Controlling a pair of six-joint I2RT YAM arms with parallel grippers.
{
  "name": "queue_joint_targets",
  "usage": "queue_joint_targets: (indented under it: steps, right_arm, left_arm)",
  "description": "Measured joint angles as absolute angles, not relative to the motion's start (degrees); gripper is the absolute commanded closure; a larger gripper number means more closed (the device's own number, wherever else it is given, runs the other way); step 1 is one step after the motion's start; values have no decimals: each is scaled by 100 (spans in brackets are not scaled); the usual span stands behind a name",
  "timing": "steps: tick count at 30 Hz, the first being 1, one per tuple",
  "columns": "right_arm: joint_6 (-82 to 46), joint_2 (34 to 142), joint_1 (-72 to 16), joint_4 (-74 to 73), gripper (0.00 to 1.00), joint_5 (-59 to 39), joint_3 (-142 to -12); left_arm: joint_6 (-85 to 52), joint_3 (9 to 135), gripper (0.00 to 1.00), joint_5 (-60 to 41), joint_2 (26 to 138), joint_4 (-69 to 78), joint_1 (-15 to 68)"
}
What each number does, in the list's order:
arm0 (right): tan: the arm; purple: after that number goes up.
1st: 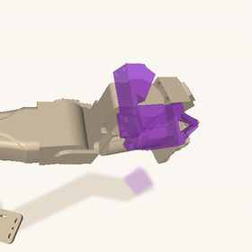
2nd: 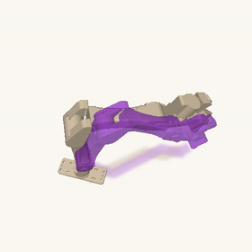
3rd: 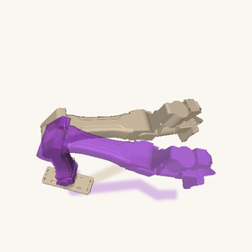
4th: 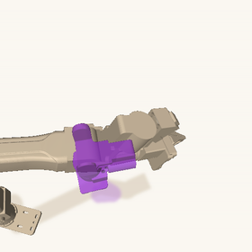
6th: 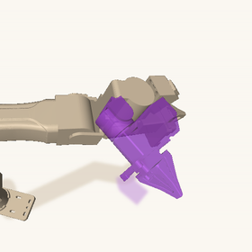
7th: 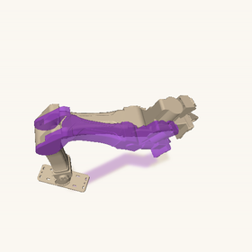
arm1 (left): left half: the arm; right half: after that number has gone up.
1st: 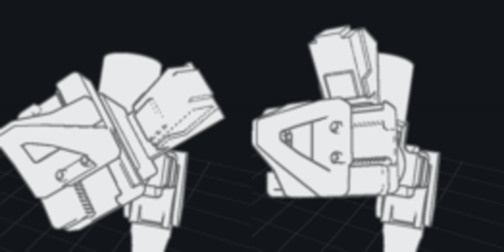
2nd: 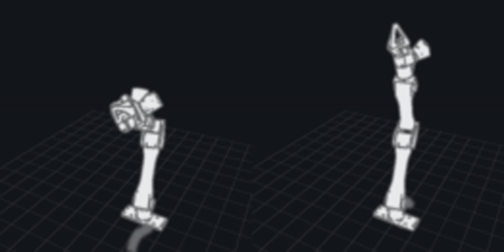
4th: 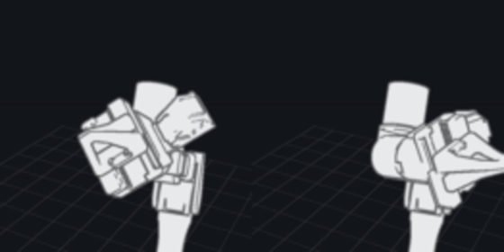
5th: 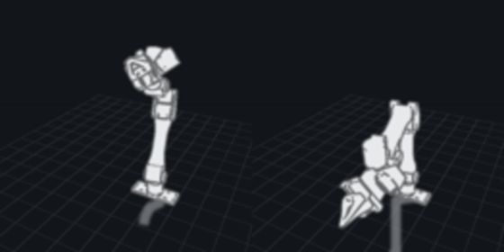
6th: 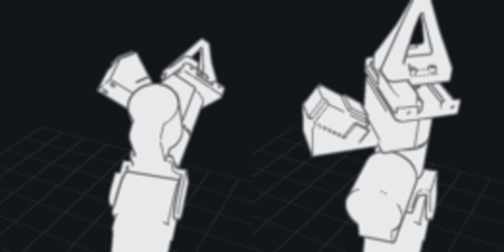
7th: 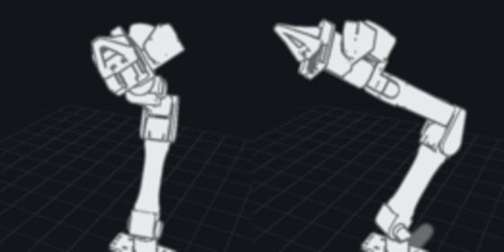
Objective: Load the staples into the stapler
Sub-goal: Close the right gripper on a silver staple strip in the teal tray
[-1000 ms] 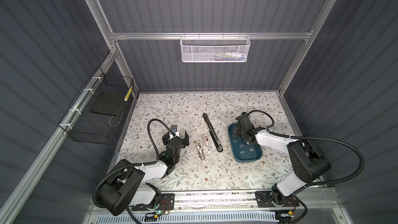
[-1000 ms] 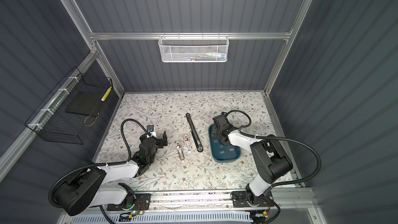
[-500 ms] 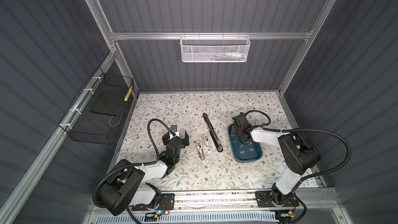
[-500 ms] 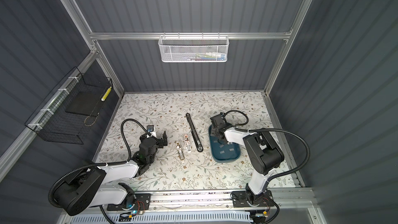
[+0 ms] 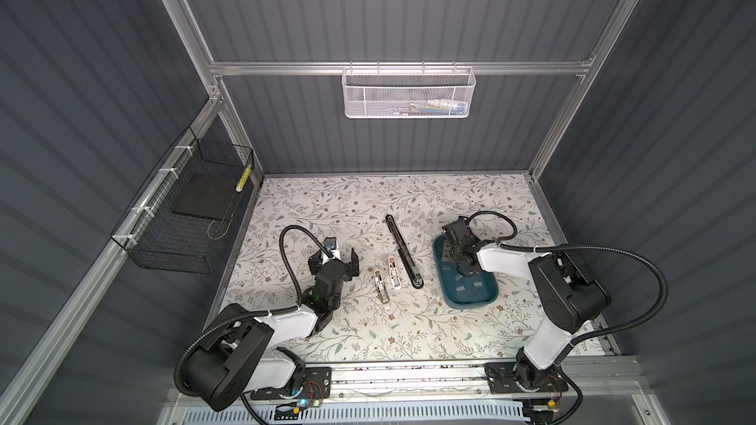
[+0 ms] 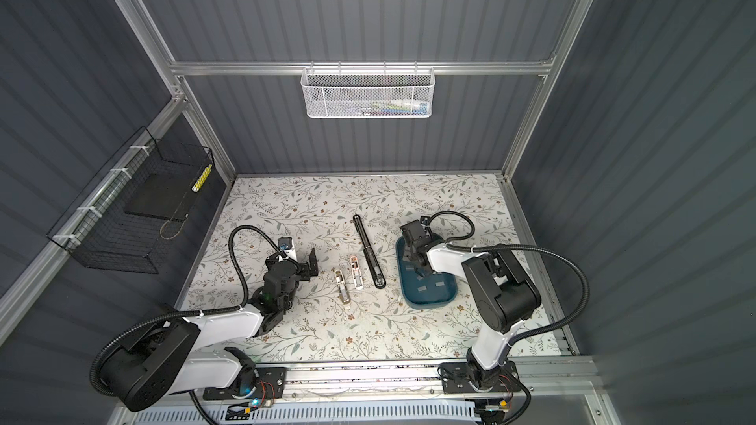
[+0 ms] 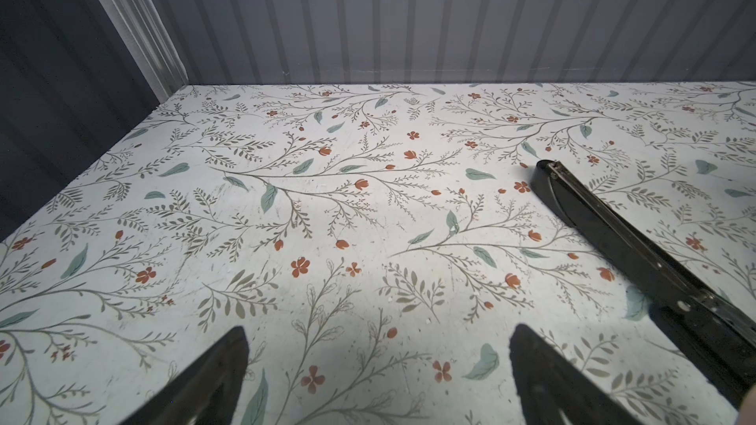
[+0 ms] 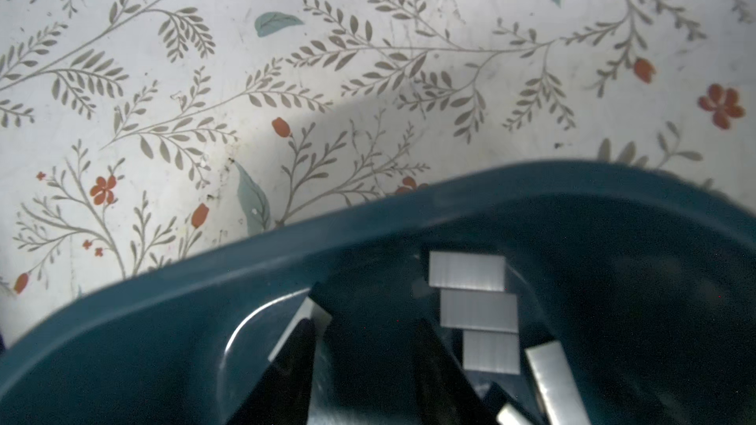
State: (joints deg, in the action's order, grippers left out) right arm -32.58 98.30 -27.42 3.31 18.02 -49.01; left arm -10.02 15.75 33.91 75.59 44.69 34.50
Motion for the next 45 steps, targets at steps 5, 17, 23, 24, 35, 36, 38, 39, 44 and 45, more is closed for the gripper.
queue_joint_targets:
  steps: [5, 17, 23, 24, 35, 36, 38, 39, 44, 45]
  right_arm:
    - [-3253, 9743, -2753, 292, 61, 1730, -4831]
    - [-3280, 9996, -3002, 305, 42, 1785, -5256]
    - [-3312, 10342, -3002, 410, 41, 2088, -5352]
    - [-3315, 10359, -3002, 419, 42, 2119, -5380]
    - [-3315, 10256, -3004, 438, 61, 2198, -5260]
    - [-3306, 10219, -3004, 449, 62, 2204, -5225]
    - [-3299, 10156, -3004, 471, 63, 2202, -5164]
    - [-3297, 10138, -3004, 469, 65, 2198, -5140]
    - [-3284, 10108, -3004, 436, 66, 2123, -5100]
    - [-3275, 10106, -3004, 434, 66, 2110, -5100]
  left_arm:
    - [-1004, 1575, 0, 3363, 7559, 4469, 3450]
    - [-1002, 1575, 0, 3345, 7559, 4469, 3450]
    - [-1002, 1575, 0, 3343, 7559, 4469, 3450]
    - [-1002, 1575, 0, 3343, 7559, 4469, 3450]
    - [-1002, 1575, 0, 3321, 7559, 4469, 3450]
    - [-1002, 1575, 0, 3321, 7559, 4469, 3450]
    - [-1002, 1575, 0, 3319, 7559, 4469, 3450]
    - [-1002, 1575, 0, 3319, 7559, 4469, 3450]
    - [-1002, 1575, 0, 3301, 7559, 4469, 3450]
    - [-1002, 1575, 0, 3304, 7559, 4469, 3450]
